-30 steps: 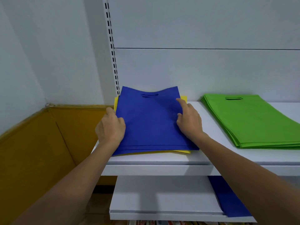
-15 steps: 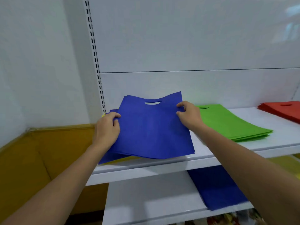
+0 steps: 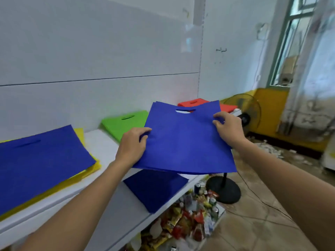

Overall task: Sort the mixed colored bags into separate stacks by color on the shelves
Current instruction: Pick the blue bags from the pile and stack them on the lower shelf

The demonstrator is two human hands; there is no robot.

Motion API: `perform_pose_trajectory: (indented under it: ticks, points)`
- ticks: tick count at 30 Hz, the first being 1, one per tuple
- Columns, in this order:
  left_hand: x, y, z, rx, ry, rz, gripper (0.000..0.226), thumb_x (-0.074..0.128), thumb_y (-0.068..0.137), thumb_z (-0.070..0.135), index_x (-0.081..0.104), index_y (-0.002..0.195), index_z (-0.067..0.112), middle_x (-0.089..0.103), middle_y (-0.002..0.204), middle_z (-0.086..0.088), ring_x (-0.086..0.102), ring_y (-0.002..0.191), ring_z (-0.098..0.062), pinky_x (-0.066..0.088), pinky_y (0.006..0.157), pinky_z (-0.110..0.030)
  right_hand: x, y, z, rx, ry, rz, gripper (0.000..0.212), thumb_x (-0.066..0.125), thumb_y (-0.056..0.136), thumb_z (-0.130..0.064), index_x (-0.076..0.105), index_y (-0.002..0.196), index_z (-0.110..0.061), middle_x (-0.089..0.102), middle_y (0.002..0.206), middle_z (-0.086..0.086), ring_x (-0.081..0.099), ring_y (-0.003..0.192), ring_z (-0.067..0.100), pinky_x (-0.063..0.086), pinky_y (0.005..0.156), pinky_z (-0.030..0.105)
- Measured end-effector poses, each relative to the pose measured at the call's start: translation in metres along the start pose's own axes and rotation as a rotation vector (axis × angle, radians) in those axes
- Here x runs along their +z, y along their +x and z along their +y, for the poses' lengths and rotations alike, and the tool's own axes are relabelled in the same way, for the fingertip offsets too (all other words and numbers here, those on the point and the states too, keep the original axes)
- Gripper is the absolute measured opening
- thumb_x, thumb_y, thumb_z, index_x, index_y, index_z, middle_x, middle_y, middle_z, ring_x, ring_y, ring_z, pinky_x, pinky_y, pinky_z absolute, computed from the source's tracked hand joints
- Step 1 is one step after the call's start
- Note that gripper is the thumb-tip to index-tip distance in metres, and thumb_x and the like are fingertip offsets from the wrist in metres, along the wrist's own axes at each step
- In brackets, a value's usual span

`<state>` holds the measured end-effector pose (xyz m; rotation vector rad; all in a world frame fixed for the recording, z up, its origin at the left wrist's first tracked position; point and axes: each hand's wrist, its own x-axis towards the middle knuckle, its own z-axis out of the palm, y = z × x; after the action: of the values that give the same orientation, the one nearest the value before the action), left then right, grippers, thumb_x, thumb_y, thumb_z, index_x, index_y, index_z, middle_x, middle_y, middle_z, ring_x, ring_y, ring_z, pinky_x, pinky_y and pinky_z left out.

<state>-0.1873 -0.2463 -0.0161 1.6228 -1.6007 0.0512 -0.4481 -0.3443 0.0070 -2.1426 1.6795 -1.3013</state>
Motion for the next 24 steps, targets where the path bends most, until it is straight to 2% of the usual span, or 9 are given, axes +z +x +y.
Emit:
perform_pose_trajectory:
  ticks: [3, 7, 10, 13, 16, 18, 21, 24]
  points:
    - [0.054, 0.002, 0.04, 0.03, -0.07, -0.062, 0.032, 0.053, 0.089, 0.004, 0.06, 0.121, 0.005, 0.061, 0.123, -0.012, 0.056, 0.113, -0.027, 0.036, 0.096, -0.026, -0.043, -0.004, 0.053, 0.099, -0.07, 0.057, 0.031, 0.055, 0.092, -0.014, 0.06, 0.122, -0.007, 0.059, 0.125, 0.011, 0.052, 0.118, 0.026, 0.037, 0.1, 0.032]
    - [0.117, 0.004, 0.095, 0.075, -0.148, -0.162, 0.033, 0.055, 0.09, 0.012, 0.059, 0.123, 0.008, 0.06, 0.123, -0.009, 0.056, 0.111, -0.026, 0.039, 0.095, -0.03, -0.091, -0.011, 0.12, 0.19, -0.167, 0.105, 0.033, 0.053, 0.094, -0.015, 0.057, 0.125, -0.007, 0.057, 0.127, 0.012, 0.051, 0.119, 0.028, 0.039, 0.1, 0.035]
    - [0.158, 0.008, 0.139, 0.118, -0.165, -0.228, 0.036, 0.055, 0.09, 0.021, 0.057, 0.126, 0.013, 0.059, 0.125, -0.004, 0.056, 0.109, -0.022, 0.039, 0.093, -0.027, -0.127, -0.011, 0.168, 0.239, -0.235, 0.127, 0.032, 0.051, 0.094, -0.019, 0.059, 0.123, -0.007, 0.057, 0.126, 0.013, 0.051, 0.118, 0.028, 0.04, 0.098, 0.037]
    - [0.201, 0.014, 0.181, 0.143, -0.188, -0.26, 0.037, 0.054, 0.09, 0.02, 0.056, 0.127, 0.013, 0.057, 0.128, -0.003, 0.054, 0.113, -0.02, 0.037, 0.094, -0.026, -0.163, -0.002, 0.216, 0.282, -0.246, 0.157, 0.03, 0.048, 0.095, -0.019, 0.063, 0.119, -0.007, 0.06, 0.124, 0.011, 0.054, 0.114, 0.027, 0.043, 0.095, 0.036]
    - [0.249, 0.016, 0.22, 0.15, -0.194, -0.3, 0.038, 0.053, 0.091, 0.018, 0.055, 0.128, 0.011, 0.058, 0.126, -0.006, 0.053, 0.112, -0.022, 0.035, 0.089, -0.023, -0.194, 0.012, 0.262, 0.288, -0.262, 0.166, 0.03, 0.045, 0.095, -0.014, 0.065, 0.117, -0.007, 0.063, 0.123, 0.009, 0.059, 0.108, 0.026, 0.046, 0.089, 0.034]
    - [0.28, 0.017, 0.239, 0.146, -0.199, -0.321, 0.038, 0.053, 0.092, 0.019, 0.054, 0.129, 0.011, 0.058, 0.125, -0.006, 0.053, 0.112, -0.021, 0.035, 0.088, -0.022, -0.208, 0.022, 0.291, 0.281, -0.277, 0.161, 0.03, 0.045, 0.094, -0.012, 0.064, 0.117, -0.007, 0.063, 0.123, 0.009, 0.059, 0.107, 0.025, 0.046, 0.089, 0.033]
    - [0.323, 0.015, 0.253, 0.094, -0.203, -0.36, 0.039, 0.051, 0.093, 0.022, 0.053, 0.13, 0.013, 0.056, 0.13, -0.004, 0.051, 0.117, -0.02, 0.038, 0.097, -0.028, -0.214, 0.035, 0.33, 0.261, -0.295, 0.13, 0.029, 0.046, 0.094, -0.012, 0.064, 0.117, -0.011, 0.063, 0.122, 0.007, 0.057, 0.11, 0.024, 0.045, 0.09, 0.034]
    - [0.352, 0.006, 0.254, 0.015, -0.174, -0.403, 0.039, 0.049, 0.094, 0.022, 0.051, 0.132, 0.014, 0.053, 0.134, -0.002, 0.05, 0.119, -0.019, 0.037, 0.098, -0.028, -0.201, 0.042, 0.356, 0.255, -0.305, 0.057, 0.027, 0.048, 0.094, -0.013, 0.065, 0.115, -0.014, 0.063, 0.121, 0.004, 0.058, 0.108, 0.023, 0.048, 0.088, 0.035]
